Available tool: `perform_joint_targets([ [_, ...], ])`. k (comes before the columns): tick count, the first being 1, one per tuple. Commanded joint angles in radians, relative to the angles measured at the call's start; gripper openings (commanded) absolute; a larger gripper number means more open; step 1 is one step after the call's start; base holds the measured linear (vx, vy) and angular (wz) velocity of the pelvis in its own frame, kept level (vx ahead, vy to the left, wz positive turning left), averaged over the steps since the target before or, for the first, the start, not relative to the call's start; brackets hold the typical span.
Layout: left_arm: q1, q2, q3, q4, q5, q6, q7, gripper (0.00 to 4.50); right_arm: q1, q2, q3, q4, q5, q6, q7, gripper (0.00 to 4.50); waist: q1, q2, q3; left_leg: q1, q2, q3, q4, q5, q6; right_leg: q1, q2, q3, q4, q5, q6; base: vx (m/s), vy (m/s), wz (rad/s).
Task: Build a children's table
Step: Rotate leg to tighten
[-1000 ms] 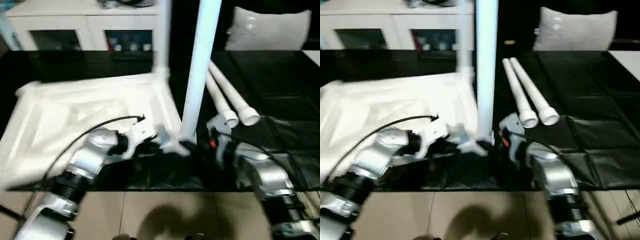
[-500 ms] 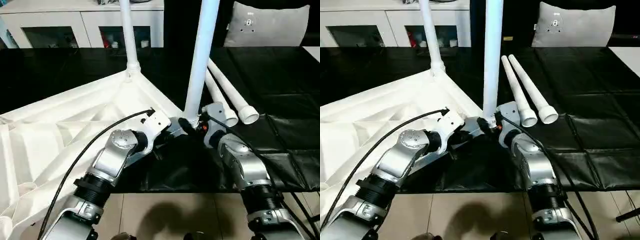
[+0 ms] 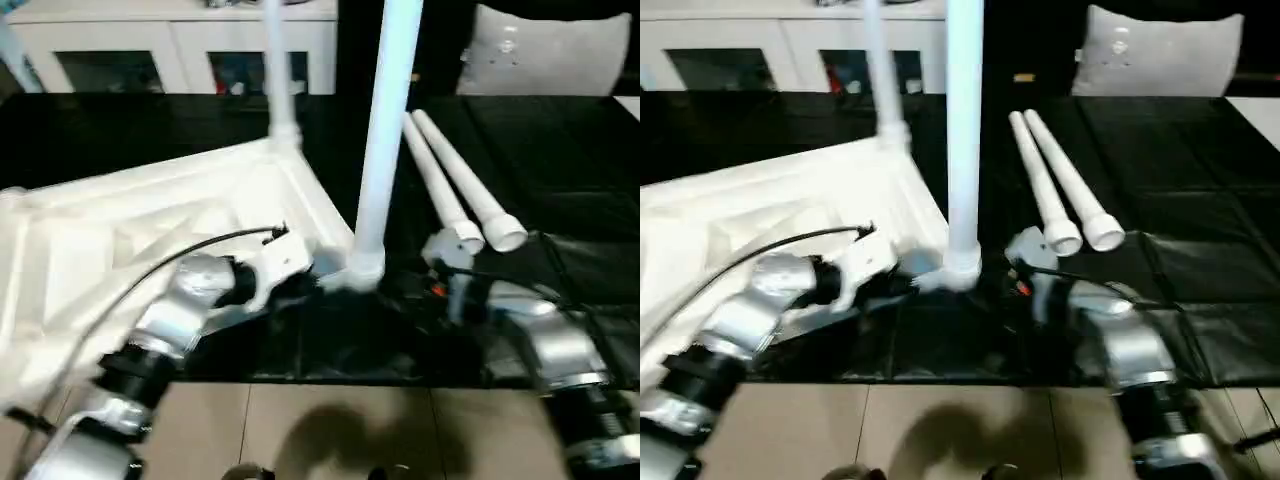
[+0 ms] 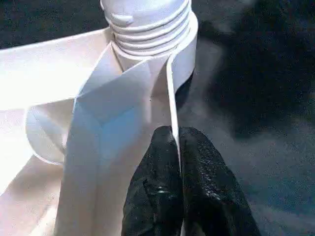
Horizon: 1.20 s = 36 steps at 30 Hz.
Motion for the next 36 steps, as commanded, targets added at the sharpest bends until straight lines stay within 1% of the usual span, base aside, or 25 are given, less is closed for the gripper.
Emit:
perform_joint_targets([
  [1, -0.012, 0.01, -0.05, -0.016, -0.002, -0.058, -0.08, 0.0, -0.014, -0.01, 0.029, -0.032, 0.006, 0.002, 0.051, 4.45, 0.003, -0.004, -0.07, 0.009, 0.041, -0.006, -0.063, -0.132, 0.104, 0.063, -0.062, 0.045, -0.065, -0.114, -0.247, 0.0, 0.0, 0.0],
  [2, -0.015, 0.037, -0.069, -0.008, -0.005, -0.089, -0.146, 0.0, -0.02, -0.037, 0.061, -0.034, -0.003, -0.015, 0.099, 4.45, 0.008, -0.004, -0.069, 0.009, 0.042, -0.006, -0.064, -0.14, 0.097, 0.063, -0.063, 0.046, -0.065, -0.126, -0.246, 0.0, 0.0, 0.0],
  [3, -0.017, 0.043, -0.074, -0.003, -0.007, -0.101, -0.168, 0.0, -0.022, -0.045, 0.072, -0.034, -0.006, -0.023, 0.117, 4.45, 0.014, -0.008, -0.07, 0.01, 0.042, -0.005, -0.063, -0.143, 0.092, 0.064, -0.065, 0.046, -0.065, -0.139, -0.242, 0.0, 0.0, 0.0],
  [4, -0.021, 0.052, -0.081, 0.001, -0.007, -0.112, -0.194, 0.0, -0.025, -0.052, 0.085, -0.033, -0.009, -0.028, 0.136, 4.45, 0.016, -0.007, -0.069, 0.01, 0.042, -0.005, -0.065, -0.146, 0.09, 0.063, -0.065, 0.046, -0.065, -0.147, -0.24, 0.0, 0.0, 0.0],
  [6, -0.026, 0.06, -0.09, 0.009, -0.008, -0.132, -0.223, 0.0, -0.03, -0.053, 0.096, -0.026, -0.017, -0.038, 0.151, 4.45, 0.02, -0.008, -0.068, 0.011, 0.043, -0.005, -0.067, -0.164, 0.076, 0.062, -0.067, 0.048, -0.068, -0.182, -0.232, 0.0, 0.0, 0.0],
  [8, -0.029, 0.066, -0.097, 0.013, -0.012, -0.143, -0.241, 0.0, -0.032, -0.053, 0.101, -0.024, -0.013, -0.034, 0.168, 4.45, 0.023, -0.01, -0.069, 0.013, 0.043, -0.004, -0.066, -0.161, 0.072, 0.062, -0.067, 0.048, -0.07, -0.194, -0.227, 0.0, 0.0, 0.0],
  [9, -0.032, 0.071, -0.102, 0.016, -0.016, -0.153, -0.257, 0.0, -0.033, -0.053, 0.106, -0.024, -0.01, -0.032, 0.182, 4.45, 0.025, -0.01, -0.07, 0.011, 0.042, -0.005, -0.066, -0.155, 0.07, 0.063, -0.067, 0.048, -0.068, -0.192, -0.225, 0.0, 0.0, 0.0],
  [10, -0.034, 0.074, -0.105, 0.019, -0.02, -0.161, -0.27, 0.0, -0.034, -0.053, 0.109, -0.024, -0.006, -0.029, 0.191, 4.28, 0.024, -0.01, -0.07, 0.01, 0.043, -0.005, -0.066, -0.152, 0.069, 0.063, -0.067, 0.048, -0.067, -0.19, -0.224, 0.0, 0.0, 0.0],
  [11, -0.035, 0.075, -0.105, 0.018, -0.023, -0.163, -0.279, 0.0, -0.034, -0.052, 0.114, -0.025, 0.0, -0.025, 0.202, 4.17, 0.025, -0.016, -0.072, 0.01, 0.043, -0.005, -0.065, -0.143, 0.071, 0.065, -0.068, 0.048, -0.065, -0.179, -0.224, 0.0, 0.0, 0.0],
  [13, -0.037, 0.075, -0.105, 0.021, -0.028, -0.169, -0.292, 0.0, -0.034, -0.056, 0.123, -0.026, 0.011, -0.014, 0.214, 4.08, 0.026, -0.013, -0.072, 0.009, 0.042, -0.005, -0.065, -0.134, 0.073, 0.065, -0.068, 0.048, -0.063, -0.17, -0.227, 0.0, 0.0, 0.0],
  [15, -0.038, 0.075, -0.104, 0.025, -0.028, -0.177, -0.299, 0.0, -0.034, -0.059, 0.129, -0.025, 0.015, -0.013, 0.222, 3.79, 0.026, -0.012, -0.073, 0.009, 0.043, -0.005, -0.064, -0.128, 0.075, 0.064, -0.067, 0.047, -0.063, -0.163, -0.228, 0.0, 0.0, 0.0],
  [16, -0.038, 0.075, -0.104, 0.025, -0.029, -0.177, -0.301, 0.0, -0.033, -0.059, 0.129, -0.026, 0.015, -0.012, 0.223, 3.68, 0.026, -0.012, -0.074, 0.009, 0.042, -0.005, -0.064, -0.129, 0.075, 0.064, -0.067, 0.047, -0.063, -0.163, -0.229, 0.0, 0.0, 0.0],
  [19, -0.04, 0.075, -0.104, 0.03, -0.031, -0.182, -0.306, 0.0, -0.032, -0.062, 0.129, -0.025, 0.018, -0.009, 0.228, 3.59, 0.026, -0.013, -0.074, 0.009, 0.042, -0.005, -0.063, -0.128, 0.072, 0.065, -0.067, 0.047, -0.062, -0.158, -0.23, 0.0, 0.0, 0.0],
  [20, -0.041, 0.075, -0.105, 0.034, -0.034, -0.186, -0.308, 0.0, -0.031, -0.062, 0.127, -0.024, 0.019, -0.006, 0.234, 3.49, 0.027, -0.013, -0.075, 0.009, 0.041, -0.004, -0.062, -0.126, 0.074, 0.066, -0.067, 0.047, -0.062, -0.155, -0.23, 0.0, 0.0, 0.0],
  [21, -0.041, 0.075, -0.105, 0.034, -0.034, -0.186, -0.308, 0.0, -0.031, -0.062, 0.127, -0.024, 0.019, -0.006, 0.234, 3.24, 0.026, -0.013, -0.075, 0.008, 0.042, -0.005, -0.062, -0.125, 0.074, 0.066, -0.067, 0.047, -0.062, -0.157, -0.23, 0.0, 0.0, 0.0],
  [23, -0.042, 0.074, -0.104, 0.037, -0.035, -0.187, -0.309, 0.0, -0.029, -0.062, 0.126, -0.025, 0.022, 0.0, 0.242, 3.1, 0.026, -0.016, -0.074, 0.007, 0.041, -0.004, -0.062, -0.122, 0.075, 0.066, -0.067, 0.047, -0.062, -0.161, -0.227, 0.0, 0.0, 0.0],
  [26, -0.04, 0.07, -0.096, 0.041, -0.041, -0.183, -0.31, 0.0, -0.023, -0.057, 0.128, -0.033, 0.044, 0.024, 0.25, 2.86, 0.027, -0.015, -0.072, 0.008, 0.041, -0.004, -0.062, -0.124, 0.077, 0.064, -0.066, 0.047, -0.063, -0.172, -0.224, 0.0, 0.0, 0.0],
  [28, -0.036, 0.067, -0.09, 0.036, -0.05, -0.173, -0.311, 0.0, -0.019, -0.051, 0.129, -0.041, 0.057, 0.038, 0.248, 2.82, 0.027, -0.014, -0.071, 0.008, 0.041, -0.004, -0.063, -0.122, 0.076, 0.064, -0.066, 0.047, -0.063, -0.171, -0.223, 0.0, 0.0, 0.0],
  [29, -0.033, 0.066, -0.087, 0.032, -0.056, -0.166, -0.311, 0.0, -0.016, -0.047, 0.129, -0.046, 0.062, 0.043, 0.247, 2.76, 0.026, -0.015, -0.072, 0.008, 0.041, -0.004, -0.063, -0.121, 0.076, 0.064, -0.065, 0.047, -0.062, -0.166, -0.222, 0.0, 0.0, 0.0],
  [30, -0.028, 0.06, -0.079, 0.02, -0.064, -0.138, -0.298, 0.0, -0.01, -0.029, 0.119, -0.06, 0.077, 0.068, 0.222, 2.76, 0.026, -0.015, -0.072, 0.009, 0.041, -0.004, -0.062, -0.12, 0.076, 0.065, -0.066, 0.047, -0.062, -0.164, -0.223, 0.0, 0.0, 0.0],
  [32, -0.027, 0.043, -0.064, 0.012, -0.064, -0.103, -0.254, 0.0, -0.001, 0.001, 0.11, -0.079, 0.085, 0.086, 0.178, 2.74, 0.027, -0.011, -0.071, 0.009, 0.042, -0.005, -0.063, -0.125, 0.073, 0.063, -0.066, 0.047, -0.064, -0.168, -0.226, 0.0, 0.0, 0.0],
  [33, -0.027, 0.032, -0.054, 0.009, -0.067, -0.078, -0.228, 0.0, 0.002, 0.014, 0.111, -0.087, 0.08, 0.091, 0.153, 2.74, 0.025, -0.006, -0.068, 0.008, 0.04, -0.005, -0.065, -0.135, 0.064, 0.063, -0.067, 0.047, -0.065, -0.184, -0.224, 0.0, 0.0, 0.0],
  [34, -0.026, 0.026, -0.048, 0.007, -0.069, -0.065, -0.214, 0.0, 0.004, 0.021, 0.112, -0.092, 0.076, 0.094, 0.14, 2.74, 0.023, -0.009, -0.066, 0.009, 0.04, -0.004, -0.066, -0.145, 0.061, 0.062, -0.065, 0.047, -0.069, -0.201, -0.219, 0.0, 0.0, 0.0],
  [35, -0.025, 0.007, -0.033, 0.003, -0.067, -0.035, -0.163, 0.0, 0.001, 0.049, 0.11, -0.091, 0.057, 0.106, 0.077, 2.74, 0.021, -0.006, -0.065, 0.01, 0.04, -0.006, -0.068, -0.16, 0.047, 0.063, -0.067, 0.047, -0.07, -0.231, -0.213, 0.0, 0.0, 0.0],
  [36, -0.022, -0.033, -0.003, -0.008, -0.061, 0.029, -0.059, 0.0, -0.013, 0.11, 0.101, -0.066, 0.02, 0.132, -0.05, 2.74, 0.014, -0.008, -0.063, 0.01, 0.038, -0.007, -0.071, -0.177, 0.033, 0.062, -0.065, 0.046, -0.075, -0.268, -0.203, 0.0, 0.0, 0.0],
])
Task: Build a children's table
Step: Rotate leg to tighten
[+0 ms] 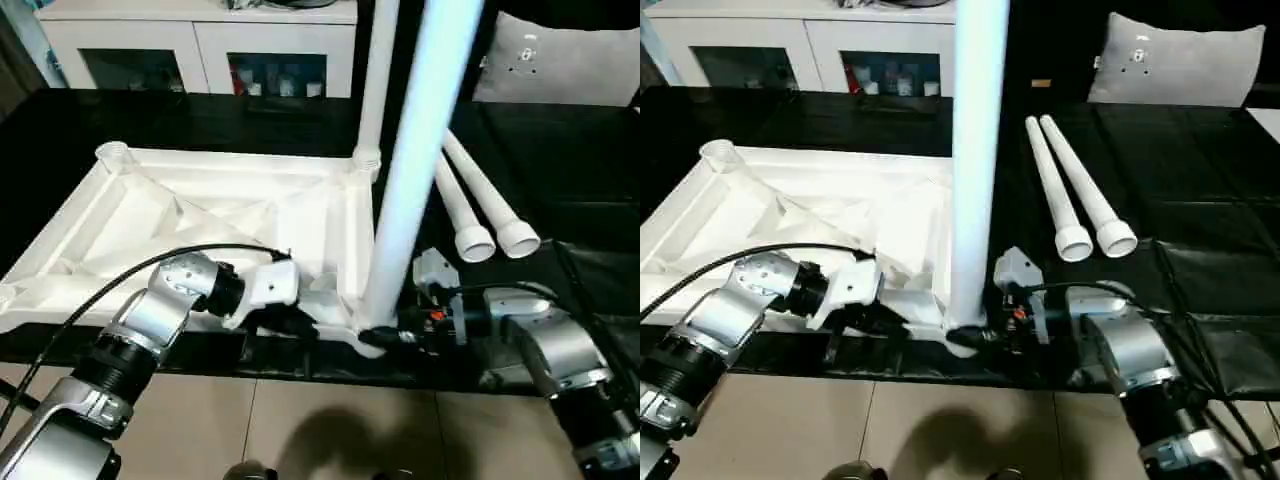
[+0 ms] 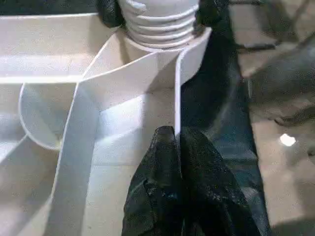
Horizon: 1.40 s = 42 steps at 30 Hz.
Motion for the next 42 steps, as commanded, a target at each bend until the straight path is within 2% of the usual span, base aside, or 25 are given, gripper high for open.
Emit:
perform_joint_targets([
  [1, -0.005, -0.078, 0.031, -0.041, -0.007, 0.073, 0.157, 0.0, -0.023, 0.095, 0.017, -0.008, -0.004, 0.035, -0.132, 2.74, -0.007, -0.005, -0.061, 0.005, 0.037, -0.008, -0.076, -0.181, 0.03, 0.055, -0.064, 0.046, -0.08, -0.288, -0.196, 0.0, 0.0, 0.0],
  [2, -0.004, -0.084, 0.035, -0.043, -0.006, 0.082, 0.173, 0.0, -0.026, 0.104, 0.016, -0.004, -0.01, 0.037, -0.151, 2.74, -0.011, -0.008, -0.062, 0.004, 0.033, -0.012, -0.076, -0.191, 0.018, 0.059, -0.068, 0.044, -0.084, -0.33, -0.179, 0.0, 0.0, 0.0],
  [3, -0.003, -0.1, 0.046, -0.051, -0.003, 0.107, 0.21, 0.0, -0.033, 0.13, 0.007, 0.011, -0.021, 0.037, -0.2, 2.73, -0.014, -0.005, -0.062, 0.004, 0.031, -0.014, -0.078, -0.191, 0.017, 0.061, -0.067, 0.044, -0.087, -0.344, -0.164, 0.0, 0.0, 0.0],
  [5, -0.001, -0.139, 0.07, -0.066, 0.003, 0.158, 0.29, 0.0, -0.047, 0.182, -0.013, 0.029, -0.032, 0.053, -0.294, 2.72, -0.028, -0.008, -0.062, 0.002, 0.033, -0.012, -0.078, -0.19, 0.017, 0.057, -0.064, 0.045, -0.085, -0.309, -0.176, 0.0, 0.0, 0.0],
  [7, 0.003, -0.202, 0.095, -0.085, 0.011, 0.217, 0.392, 0.0, -0.077, 0.246, -0.042, 0.069, -0.037, 0.075, -0.407, 2.72, -0.037, -0.007, -0.064, 0.001, 0.031, -0.012, -0.075, -0.171, 0.019, 0.058, -0.065, 0.046, -0.083, -0.279, -0.191, 0.0, 0.0, 0.0],
  [8, 0.002, -0.265, 0.107, -0.092, 0.032, 0.257, 0.495, 0.0, -0.107, 0.3, -0.055, 0.121, -0.063, 0.074, -0.507, 2.72, -0.042, -0.009, -0.065, 0.0, 0.03, -0.011, -0.073, -0.157, 0.022, 0.059, -0.064, 0.045, -0.081, -0.266, -0.195, 0.0, 0.0, 0.0],
  [10, -0.001, -0.293, 0.109, -0.093, 0.046, 0.274, 0.542, 0.0, -0.118, 0.322, -0.061, 0.145, -0.082, 0.07, -0.553, 2.72, -0.042, -0.01, -0.067, -0.001, 0.027, -0.01, -0.07, -0.132, 0.03, 0.062, -0.064, 0.044, -0.082, -0.247, -0.195, 0.0, 0.0, 0.0],
  [12, -0.011, -0.328, 0.106, -0.091, 0.057, 0.281, 0.581, 0.0, -0.123, 0.339, -0.057, 0.166, -0.094, 0.038, -0.565, 2.72, -0.04, -0.008, -0.071, 0.001, 0.03, -0.009, -0.067, -0.094, 0.054, 0.062, -0.061, 0.046, -0.074, -0.153, -0.213, 0.0, 0.0, 0.0],
  [14, -0.016, -0.333, 0.101, -0.089, 0.058, 0.277, 0.586, 0.0, -0.121, 0.347, -0.065, 0.167, -0.085, 0.029, -0.571, 3.28, -0.037, -0.009, -0.07, -0.002, 0.027, -0.007, -0.066, -0.09, 0.076, 0.064, -0.061, 0.046, -0.074, -0.124, -0.223, 0.0, 0.0, 0.0],
  [16, -0.019, -0.325, 0.098, -0.09, 0.062, 0.276, 0.586, 0.0, -0.118, 0.351, -0.08, 0.155, -0.073, 0.027, -0.57, 3.42, -0.033, -0.008, -0.07, -0.002, 0.028, -0.007, -0.067, -0.094, 0.085, 0.064, -0.062, 0.045, -0.074, -0.124, -0.221, 0.0, 0.0, 0.0],
  [17, -0.019, -0.322, 0.098, -0.091, 0.065, 0.279, 0.587, 0.0, -0.117, 0.35, -0.083, 0.152, -0.077, 0.02, -0.573, 3.7, -0.033, -0.008, -0.067, -0.001, 0.029, -0.008, -0.069, -0.116, 0.079, 0.064, -0.062, 0.044, -0.077, -0.158, -0.214, 0.0, 0.0, 0.0],
  [18, -0.019, -0.322, 0.098, -0.091, 0.065, 0.279, 0.587, 0.0, -0.117, 0.35, -0.083, 0.152, -0.077, 0.02, -0.573, 3.7, -0.033, -0.007, -0.066, -0.001, 0.03, -0.008, -0.07, -0.124, 0.076, 0.063, -0.062, 0.044, -0.078, -0.172, -0.212, 0.0, 0.0, 0.0],
  [19, -0.016, -0.312, 0.098, -0.098, 0.079, 0.283, 0.584, 0.0, -0.115, 0.344, -0.088, 0.154, -0.087, 0.005, -0.57, 3.84, -0.033, -0.002, -0.066, 0.001, 0.03, -0.009, -0.071, -0.133, 0.069, 0.062, -0.062, 0.045, -0.079, -0.185, -0.208, 0.0, 0.0, 0.0],
  [22, -0.013, -0.29, 0.097, -0.097, 0.083, 0.268, 0.56, 0.0, -0.106, 0.317, -0.08, 0.149, -0.1, -0.029, -0.541, 4.02, -0.033, -0.005, -0.067, 0.0, 0.031, -0.009, -0.071, -0.139, 0.065, 0.063, -0.063, 0.045, -0.079, -0.183, -0.203, 0.0, 0.0, 0.0],
  [24, -0.007, -0.245, 0.09, -0.096, 0.073, 0.24, 0.504, 0.0, -0.084, 0.259, -0.082, 0.127, -0.091, -0.093, -0.464, 4.32, -0.034, -0.003, -0.068, -0.001, 0.032, -0.009, -0.07, -0.129, 0.072, 0.064, -0.062, 0.045, -0.077, -0.151, -0.21, 0.0, 0.0, 0.0],
  [25, -0.006, -0.237, 0.09, -0.094, 0.068, 0.232, 0.49, 0.0, -0.079, 0.246, -0.083, 0.122, -0.09, -0.106, -0.448, 4.32, -0.033, -0.003, -0.07, -0.001, 0.03, -0.01, -0.068, -0.124, 0.075, 0.064, -0.062, 0.044, -0.075, -0.141, -0.211, 0.0, 0.0, 0.0],
  [26, -0.006, -0.222, 0.09, -0.087, 0.06, 0.216, 0.464, 0.0, -0.072, 0.222, -0.087, 0.113, -0.088, -0.131, -0.418, 4.47, -0.032, -0.006, -0.071, -0.003, 0.03, -0.009, -0.067, -0.112, 0.084, 0.066, -0.062, 0.045, -0.071, -0.114, -0.219, 0.0, 0.0, 0.0],
  [29, -0.005, -0.181, 0.077, -0.069, 0.056, 0.16, 0.399, 0.0, -0.055, 0.173, -0.101, 0.084, -0.058, -0.145, -0.335, 4.47, -0.029, -0.004, -0.072, -0.004, 0.031, -0.008, -0.064, -0.102, 0.108, 0.064, -0.062, 0.046, -0.068, -0.076, -0.233, 0.0, 0.0, 0.0],
  [33, -0.001, -0.11, 0.044, -0.05, 0.038, 0.075, 0.267, 0.0, -0.028, 0.072, -0.1, 0.032, -0.01, -0.136, -0.162, 4.47, -0.025, -0.002, -0.069, -0.002, 0.034, -0.009, -0.066, -0.125, 0.116, 0.066, -0.061, 0.044, -0.069, -0.094, -0.232, 0.0, 0.0, 0.0],
  [34, -0.001, -0.109, 0.044, -0.049, 0.038, 0.073, 0.265, 0.0, -0.028, 0.07, -0.1, 0.032, -0.01, -0.136, -0.159, 4.47, -0.024, -0.002, -0.068, -0.001, 0.034, -0.008, -0.067, -0.131, 0.115, 0.064, -0.06, 0.044, -0.071, -0.104, -0.232, 0.0, 0.0, 0.0],
  [35, 0.002, -0.079, 0.024, -0.049, 0.03, 0.035, 0.197, 0.0, -0.023, 0.026, -0.082, 0.021, -0.006, -0.126, -0.094, 4.47, -0.022, 0.0, -0.068, 0.0, 0.034, -0.009, -0.067, -0.139, 0.11, 0.063, -0.062, 0.043, -0.073, -0.124, -0.232, 0.0, 0.0, 0.0],
  [39, 0.005, -0.025, -0.019, -0.046, 0.03, -0.022, 0.079, 0.0, -0.018, -0.044, -0.036, 0.025, -0.04, -0.141, -0.005, 4.47, -0.012, 0.002, -0.068, 0.005, 0.04, -0.007, -0.069, -0.155, 0.092, 0.059, -0.062, 0.045, -0.072, -0.148, -0.237, 0.0, 0.0, 0.0],
  [42, -0.002, 0.001, -0.042, -0.025, 0.035, -0.067, 0.021, 0.0, -0.013, -0.076, -0.015, 0.018, -0.037, -0.146, 0.058, 4.47, 0.001, -0.004, -0.068, 0.005, 0.039, -0.005, -0.069, -0.156, 0.085, 0.059, -0.063, 0.046, -0.072, -0.159, -0.234, 0.0, 0.0, 0.0],
])
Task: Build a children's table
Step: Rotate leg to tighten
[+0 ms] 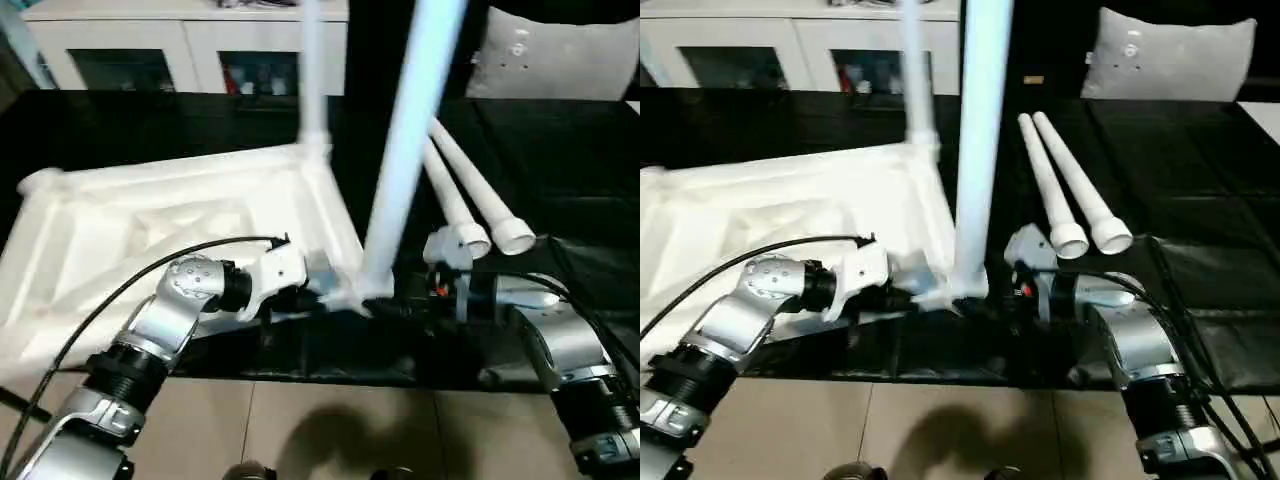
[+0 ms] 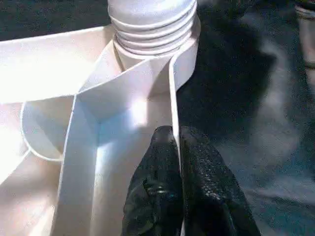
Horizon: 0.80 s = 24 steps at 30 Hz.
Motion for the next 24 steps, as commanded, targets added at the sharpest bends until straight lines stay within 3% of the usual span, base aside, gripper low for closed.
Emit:
perform_joint_targets([
  [1, -0.021, 0.011, -0.041, 0.004, 0.014, -0.04, -0.058, 0.0, 0.008, -0.016, 0.01, -0.015, -0.002, -0.016, 0.041, 4.47, -0.001, -0.005, -0.069, 0.01, 0.04, -0.005, -0.066, -0.16, 0.08, 0.061, -0.064, 0.048, -0.069, -0.161, -0.234, 0.0, 0.0, 0.0],
  [7, -0.05, 0.041, -0.064, 0.042, 0.001, -0.104, -0.165, 0.0, 0.005, -0.043, 0.052, -0.028, 0.027, -0.004, 0.133, 4.02, 0.004, -0.01, -0.069, 0.008, 0.04, -0.007, -0.067, -0.155, 0.074, 0.064, -0.067, 0.047, -0.069, -0.181, -0.222, 0.0, 0.0, 0.0],
  [18, -0.064, 0.037, -0.068, 0.076, -0.003, -0.141, -0.195, 0.0, 0.001, -0.037, 0.058, -0.024, 0.048, 0.011, 0.165, 2.9, 0.006, -0.009, -0.07, 0.007, 0.041, -0.007, -0.066, -0.143, 0.074, 0.062, -0.066, 0.046, -0.067, -0.176, -0.227, 0.0, 0.0, 0.0],
  [24, -0.059, 0.029, -0.055, 0.079, -0.014, -0.126, -0.179, 0.0, 0.021, -0.024, 0.061, -0.047, 0.062, 0.04, 0.164, 2.71, 0.008, -0.009, -0.071, 0.007, 0.04, -0.007, -0.065, -0.137, 0.072, 0.063, -0.067, 0.046, -0.067, -0.181, -0.223, 0.0, 0.0, 0.0],
])
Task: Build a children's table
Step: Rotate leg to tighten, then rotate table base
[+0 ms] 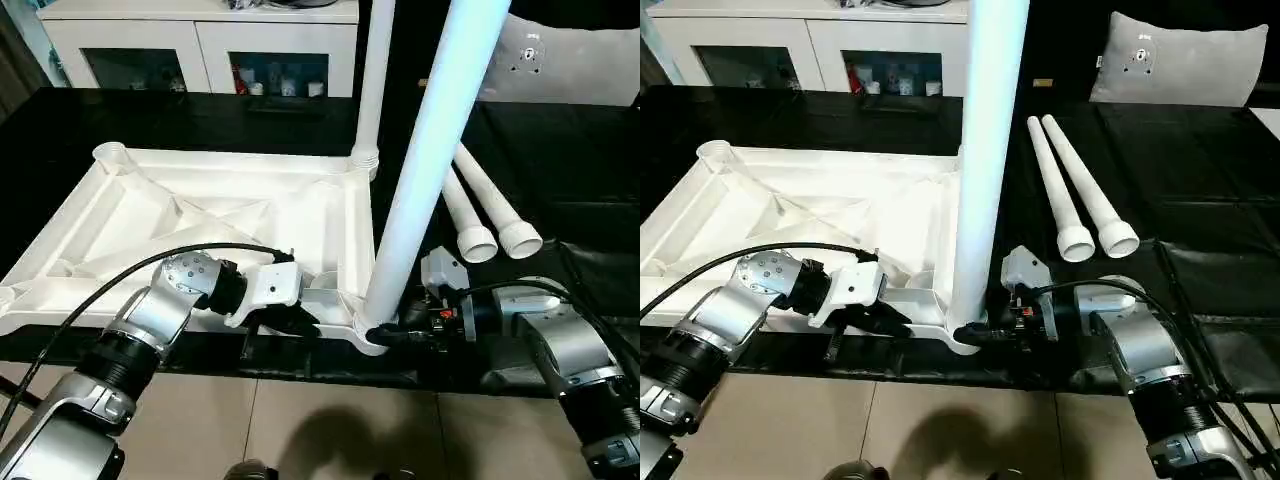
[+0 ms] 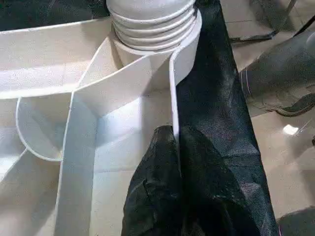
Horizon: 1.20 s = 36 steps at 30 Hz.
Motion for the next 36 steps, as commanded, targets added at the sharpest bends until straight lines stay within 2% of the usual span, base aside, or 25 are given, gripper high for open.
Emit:
perform_joint_targets([
  [1, -0.007, -0.012, -0.006, -0.005, 0.002, 0.015, 0.006, 0.0, 0.022, 0.018, 0.018, -0.039, 0.032, 0.027, 0.009, 2.71, -0.001, -0.008, -0.071, 0.006, 0.04, -0.006, -0.066, -0.135, 0.076, 0.061, -0.065, 0.046, -0.067, -0.176, -0.224, 0.0, 0.0, 0.0],
  [2, -0.003, -0.032, 0.012, -0.02, -0.002, 0.064, 0.057, 0.0, 0.032, 0.046, 0.003, -0.059, 0.049, 0.078, -0.044, 2.7, 0.0, -0.007, -0.07, 0.008, 0.042, -0.006, -0.067, -0.134, 0.075, 0.06, -0.065, 0.047, -0.067, -0.171, -0.227, 0.0, 0.0, 0.0],
  [4, 0.003, -0.049, 0.028, -0.035, -0.01, 0.103, 0.094, 0.0, 0.036, 0.074, -0.006, -0.069, 0.054, 0.12, -0.097, 2.7, -0.001, -0.008, -0.068, 0.006, 0.041, -0.007, -0.069, -0.142, 0.069, 0.061, -0.066, 0.046, -0.069, -0.187, -0.225, 0.0, 0.0, 0.0],
  [6, 0.01, -0.069, 0.041, -0.058, -0.015, 0.151, 0.134, 0.0, 0.037, 0.113, -0.012, -0.065, 0.032, 0.131, -0.178, 2.7, -0.006, -0.009, -0.063, 0.009, 0.039, -0.008, -0.074, -0.184, 0.047, 0.059, -0.068, 0.045, -0.078, -0.275, -0.204, 0.0, 0.0, 0.0],
  [7, 0.017, -0.093, 0.053, -0.082, -0.015, 0.202, 0.184, 0.0, 0.035, 0.161, -0.022, -0.052, 0.009, 0.14, -0.271, 2.7, -0.011, -0.007, -0.059, 0.013, 0.038, -0.008, -0.076, -0.215, 0.029, 0.055, -0.069, 0.046, -0.085, -0.349, -0.186, 0.0, 0.0, 0.0],
  [8, 0.023, -0.116, 0.062, -0.102, -0.015, 0.242, 0.228, 0.0, 0.03, 0.204, -0.034, -0.035, -0.004, 0.149, -0.347, 2.7, -0.02, -0.008, -0.056, 0.011, 0.036, -0.012, -0.081, -0.237, 0.012, 0.056, -0.07, 0.044, -0.091, -0.413, -0.164, 0.0, 0.0, 0.0],
  [9, 0.027, -0.139, 0.068, -0.119, -0.015, 0.273, 0.263, 0.0, 0.021, 0.247, -0.052, -0.016, -0.006, 0.158, -0.416, 2.7, -0.026, -0.01, -0.059, 0.009, 0.033, -0.016, -0.083, -0.237, 0.005, 0.06, -0.071, 0.041, -0.095, -0.455, -0.14, 0.0, 0.0, 0.0],
  [10, 0.027, -0.157, 0.071, -0.129, -0.011, 0.296, 0.291, 0.0, 0.013, 0.28, -0.068, -0.001, -0.005, 0.163, -0.464, 2.7, -0.029, -0.012, -0.061, 0.008, 0.034, -0.017, -0.083, -0.232, 0.001, 0.06, -0.071, 0.042, -0.094, -0.455, -0.134, 0.0, 0.0, 0.0],
  [12, 0.023, -0.191, 0.076, -0.135, -0.002, 0.326, 0.346, 0.0, -0.005, 0.332, -0.091, 0.028, -0.005, 0.169, -0.541, 2.7, -0.041, -0.01, -0.063, 0.008, 0.032, -0.016, -0.081, -0.222, 0.002, 0.057, -0.07, 0.043, -0.096, -0.433, -0.134, 0.0, 0.0, 0.0],
  [13, 0.015, -0.22, 0.082, -0.128, 0.005, 0.342, 0.39, 0.0, -0.018, 0.364, -0.104, 0.049, -0.01, 0.171, -0.595, 2.69, -0.047, -0.011, -0.065, 0.007, 0.031, -0.013, -0.077, -0.205, 0.01, 0.056, -0.067, 0.045, -0.093, -0.385, -0.149, 0.0, 0.0, 0.0],
  [14, 0.011, -0.23, 0.085, -0.125, 0.007, 0.346, 0.404, 0.0, -0.023, 0.373, -0.108, 0.055, -0.012, 0.172, -0.614, 2.69, -0.051, -0.01, -0.066, 0.007, 0.031, -0.013, -0.077, -0.198, 0.012, 0.055, -0.067, 0.045, -0.092, -0.368, -0.156, 0.0, 0.0, 0.0],
  [15, -0.012, -0.289, 0.105, -0.101, 0.015, 0.365, 0.491, 0.0, -0.051, 0.426, -0.135, 0.1, -0.025, 0.173, -0.73, 2.69, -0.056, -0.01, -0.069, 0.005, 0.03, -0.011, -0.074, -0.178, 0.014, 0.057, -0.065, 0.045, -0.087, -0.332, -0.168, 0.0, 0.0, 0.0],
  [16, -0.019, -0.307, 0.112, -0.097, 0.018, 0.376, 0.519, 0.0, -0.06, 0.443, -0.146, 0.113, -0.033, 0.175, -0.769, 2.69, -0.058, -0.01, -0.068, 0.005, 0.028, -0.011, -0.074, -0.173, 0.015, 0.055, -0.064, 0.045, -0.09, -0.327, -0.172, 0.0, 0.0, 0.0],
  [17, -0.033, -0.335, 0.12, -0.082, 0.023, 0.381, 0.56, 0.0, -0.074, 0.461, -0.152, 0.135, -0.047, 0.165, -0.808, 2.69, -0.055, -0.009, -0.075, 0.005, 0.028, -0.011, -0.07, -0.146, 0.019, 0.061, -0.066, 0.045, -0.085, -0.283, -0.18, 0.0, 0.0, 0.0],
  [19, -0.05, -0.366, 0.127, -0.065, 0.034, 0.382, 0.612, 0.0, -0.091, 0.481, -0.155, 0.161, -0.07, 0.147, -0.853, 2.69, -0.052, -0.008, -0.08, 0.004, 0.028, -0.01, -0.066, -0.105, 0.033, 0.064, -0.063, 0.046, -0.074, -0.188, -0.197, 0.0, 0.0, 0.0],
  [21, -0.074, -0.395, 0.12, -0.039, 0.067, 0.353, 0.682, 0.0, -0.102, 0.494, -0.163, 0.186, -0.088, 0.116, -0.885, 3.25, -0.05, -0.008, -0.083, 0.003, 0.026, -0.008, -0.063, -0.087, 0.048, 0.067, -0.063, 0.045, -0.072, -0.132, -0.21, 0.0, 0.0, 0.0],
  [23, -0.077, -0.389, 0.111, -0.032, 0.085, 0.334, 0.695, 0.0, -0.098, 0.497, -0.181, 0.184, -0.08, 0.1, -0.89, 3.45, -0.042, -0.007, -0.085, 0.001, 0.028, -0.008, -0.061, -0.066, 0.07, 0.068, -0.062, 0.045, -0.064, -0.073, -0.221, 0.0, 0.0, 0.0],
  [25, -0.07, -0.378, 0.111, -0.033, 0.098, 0.323, 0.688, 0.0, -0.09, 0.493, -0.195, 0.169, -0.076, 0.088, -0.893, 3.57, -0.039, -0.006, -0.085, 0.001, 0.029, -0.008, -0.062, -0.073, 0.075, 0.068, -0.063, 0.045, -0.064, -0.074, -0.223, 0.0, 0.0, 0.0],
  [27, -0.066, -0.357, 0.108, -0.026, 0.108, 0.309, 0.681, 0.0, -0.074, 0.467, -0.181, 0.148, -0.098, 0.051, -0.885, 3.86, -0.037, -0.005, -0.083, 0.002, 0.029, -0.007, -0.063, -0.094, 0.071, 0.068, -0.063, 0.046, -0.066, -0.089, -0.221, 0.0, 0.0, 0.0],
  [28, -0.067, -0.345, 0.105, -0.017, 0.113, 0.295, 0.677, 0.0, -0.061, 0.457, -0.183, 0.133, -0.091, 0.048, -0.869, 3.86, -0.036, -0.005, -0.083, 0.003, 0.029, -0.008, -0.063, -0.098, 0.069, 0.068, -0.063, 0.045, -0.067, -0.097, -0.219, 0.0, 0.0, 0.0],
  [30, -0.071, -0.329, 0.103, 0.004, 0.123, 0.27, 0.675, 0.0, -0.043, 0.444, -0.192, 0.114, -0.078, 0.042, -0.843, 3.98, -0.035, -0.006, -0.082, 0.002, 0.028, -0.007, -0.064, -0.116, 0.066, 0.07, -0.063, 0.046, -0.071, -0.122, -0.206, 0.0, 0.0, 0.0],
  [31, -0.075, -0.32, 0.101, 0.016, 0.127, 0.252, 0.67, 0.0, -0.031, 0.433, -0.193, 0.095, -0.082, 0.036, -0.842, 4.23, -0.035, -0.007, -0.081, 0.003, 0.028, -0.007, -0.064, -0.12, 0.065, 0.068, -0.063, 0.046, -0.072, -0.13, -0.204, 0.0, 0.0, 0.0],
  [34, -0.097, -0.298, 0.096, 0.07, 0.141, 0.188, 0.665, 0.0, 0.018, 0.405, -0.201, 0.02, -0.08, 0.023, -0.833, 4.4, -0.031, -0.008, -0.079, 0.003, 0.025, -0.007, -0.065, -0.13, 0.061, 0.068, -0.061, 0.046, -0.079, -0.174, -0.17, 0.0, 0.0, 0.0],
  [36, -0.12, -0.288, 0.098, 0.12, 0.146, 0.142, 0.663, 0.0, 0.06, 0.396, -0.219, -0.042, -0.061, 0.027, -0.825, 4.4, -0.031, -0.01, -0.08, 0.001, 0.027, -0.008, -0.066, -0.12, 0.062, 0.069, -0.062, 0.046, -0.076, -0.162, -0.168, 0.0, 0.0, 0.0],
])
